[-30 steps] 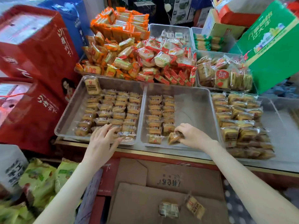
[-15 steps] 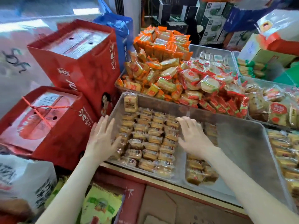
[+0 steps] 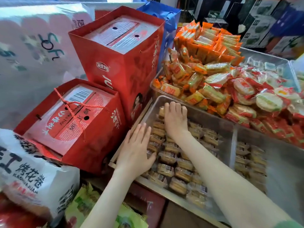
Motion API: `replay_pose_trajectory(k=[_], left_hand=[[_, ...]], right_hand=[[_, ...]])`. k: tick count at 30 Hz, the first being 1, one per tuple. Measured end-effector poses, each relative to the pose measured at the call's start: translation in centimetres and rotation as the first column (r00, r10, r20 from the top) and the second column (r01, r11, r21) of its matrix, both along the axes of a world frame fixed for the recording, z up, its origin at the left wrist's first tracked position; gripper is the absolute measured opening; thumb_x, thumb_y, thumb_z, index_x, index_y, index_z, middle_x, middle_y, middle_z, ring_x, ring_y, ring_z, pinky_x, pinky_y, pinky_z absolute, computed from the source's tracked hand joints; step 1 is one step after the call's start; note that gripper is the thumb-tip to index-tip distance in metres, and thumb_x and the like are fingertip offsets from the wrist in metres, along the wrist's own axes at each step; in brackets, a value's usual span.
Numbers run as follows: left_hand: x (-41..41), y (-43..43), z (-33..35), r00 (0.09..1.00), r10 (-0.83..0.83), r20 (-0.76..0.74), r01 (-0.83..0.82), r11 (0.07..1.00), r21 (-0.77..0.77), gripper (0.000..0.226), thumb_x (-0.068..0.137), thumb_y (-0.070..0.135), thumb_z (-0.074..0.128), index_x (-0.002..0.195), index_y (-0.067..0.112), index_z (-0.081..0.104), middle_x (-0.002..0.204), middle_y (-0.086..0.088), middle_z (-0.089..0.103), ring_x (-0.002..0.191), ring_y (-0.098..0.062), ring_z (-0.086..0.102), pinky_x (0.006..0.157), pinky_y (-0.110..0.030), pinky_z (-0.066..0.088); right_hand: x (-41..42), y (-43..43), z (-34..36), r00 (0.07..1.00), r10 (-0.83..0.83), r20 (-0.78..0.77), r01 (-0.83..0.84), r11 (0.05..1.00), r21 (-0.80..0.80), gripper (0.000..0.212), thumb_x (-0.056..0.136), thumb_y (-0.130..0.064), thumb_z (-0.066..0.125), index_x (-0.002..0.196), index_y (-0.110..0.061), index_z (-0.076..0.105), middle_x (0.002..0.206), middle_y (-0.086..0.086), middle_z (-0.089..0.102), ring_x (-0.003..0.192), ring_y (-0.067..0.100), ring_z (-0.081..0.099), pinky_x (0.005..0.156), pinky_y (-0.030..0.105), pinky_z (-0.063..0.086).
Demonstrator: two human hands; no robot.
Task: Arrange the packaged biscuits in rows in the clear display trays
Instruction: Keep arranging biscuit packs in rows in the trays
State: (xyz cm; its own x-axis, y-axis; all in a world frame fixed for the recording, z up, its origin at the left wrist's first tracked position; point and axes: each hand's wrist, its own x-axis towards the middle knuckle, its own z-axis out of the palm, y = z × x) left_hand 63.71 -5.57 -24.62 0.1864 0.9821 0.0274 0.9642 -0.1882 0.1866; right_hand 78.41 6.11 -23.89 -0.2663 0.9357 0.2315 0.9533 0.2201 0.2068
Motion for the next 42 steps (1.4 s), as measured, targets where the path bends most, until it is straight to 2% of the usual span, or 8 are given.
replay_pose_trajectory(k=[4, 12, 15, 17, 20, 30, 37, 42], left_hand=[[0.0, 0.0, 0.3, 0.999, -0.018, 0.038, 0.017, 1.0, 0.023, 0.088, 0.09, 0.058, 0.041, 0.156, 0.014, 0.002, 0.164, -0.005, 0.0, 0.151, -0.017, -0.007, 0.12, -0.038, -0.004], [0.1, -0.5, 1.1, 0.978, -0.062, 0.2, 0.029, 0.986, 0.166, 0.079, 0.091, 0.053, 0.041, 0.152, 0.004, 0.027, 0.156, -0.011, 0.034, 0.147, -0.022, 0.024, 0.121, -0.048, 0.016], [2.4, -1.5, 2.9, 0.897, -0.189, 0.4, 0.094, 0.965, 0.246, 0.071, 0.092, 0.042, 0.054, 0.149, 0.008, 0.032, 0.152, -0.005, 0.037, 0.144, -0.016, 0.027, 0.121, -0.03, 0.012], [5.7, -3.3, 5.9, 0.714, -0.147, 0.684, 0.117, 0.989, 0.09, 0.059, 0.092, 0.026, 0.065, 0.145, 0.025, 0.038, 0.144, 0.01, 0.043, 0.133, 0.002, 0.036, 0.11, -0.009, 0.026], [10.1, -5.8, 9.5, 0.49, 0.014, 0.872, 0.166, 0.98, -0.109, 0.034, 0.095, 0.009, 0.061, 0.11, 0.04, 0.058, 0.102, 0.024, 0.067, 0.093, 0.009, 0.062, 0.078, -0.007, 0.045], [19.2, -9.9, 14.4, 0.338, 0.189, 0.922, 0.414, 0.85, -0.326, 0.012, 0.091, 0.005, 0.065, 0.081, 0.007, 0.058, 0.068, 0.003, 0.066, 0.066, -0.013, 0.062, 0.07, -0.029, 0.052], [23.1, -12.9, 15.2, 0.431, 0.149, 0.89, 0.384, 0.862, -0.33, 0.018, 0.094, 0.002, 0.06, 0.081, 0.01, 0.051, 0.078, -0.013, 0.062, 0.074, -0.021, 0.065, 0.079, -0.043, 0.058], [23.5, -14.1, 16.1, 0.446, 0.111, 0.888, 0.388, 0.87, -0.303, 0.019, 0.094, -0.003, 0.057, 0.081, 0.007, 0.049, 0.07, -0.004, 0.062, 0.065, -0.01, 0.065, 0.072, -0.038, 0.056]], right_hand=[[1.2, -1.4, -0.4, 0.974, 0.21, -0.088, -0.197, 0.97, 0.14, 0.036, 0.062, 0.003, 0.063, 0.096, -0.01, 0.062, 0.093, 0.007, 0.06, 0.088, 0.028, 0.058, 0.082, 0.036, 0.039], [7.1, -9.0, 4.2, 0.86, 0.492, -0.137, -0.393, 0.809, 0.438, 0.03, 0.093, -0.003, 0.056, 0.121, -0.01, 0.06, 0.099, 0.008, 0.066, 0.095, 0.025, 0.058, 0.088, 0.036, 0.044], [9.7, -12.8, 7.3, 0.813, 0.535, -0.231, -0.418, 0.811, 0.409, 0.041, 0.087, -0.003, 0.065, 0.125, -0.011, 0.051, 0.106, 0.007, 0.065, 0.101, 0.022, 0.054, 0.092, 0.033, 0.045], [11.4, -16.0, 9.6, 0.708, 0.411, -0.574, -0.318, 0.911, 0.261, 0.049, 0.082, -0.006, 0.072, 0.123, -0.016, 0.047, 0.11, 0.0, 0.059, 0.099, 0.014, 0.054, 0.09, 0.024, 0.047], [13.1, -19.9, 12.6, 0.313, -0.043, -0.949, -0.095, 0.992, -0.077, 0.048, 0.08, -0.011, 0.076, 0.115, -0.032, 0.05, 0.111, -0.005, 0.062, 0.099, 0.005, 0.06, 0.081, 0.015, 0.05], [21.5, -28.3, 15.0, -0.569, -0.269, -0.777, 0.088, 0.919, -0.383, 0.026, 0.095, -0.028, 0.051, 0.109, -0.013, 0.067, 0.098, 0.01, 0.072, 0.091, 0.021, 0.069, 0.07, 0.031, 0.056], [25.1, -31.3, 16.2, -0.774, -0.149, -0.616, 0.112, 0.925, -0.364, 0.011, 0.088, -0.017, 0.058, 0.093, -0.009, 0.064, 0.079, 0.004, 0.069, 0.072, 0.013, 0.063, 0.057, 0.018, 0.051], [26.4, -32.1, 16.1, -0.738, -0.178, -0.651, 0.118, 0.916, -0.384, 0.013, 0.094, -0.01, 0.054, 0.084, -0.009, 0.063, 0.069, 0.0, 0.069, 0.066, 0.011, 0.063, 0.066, 0.025, 0.052]])
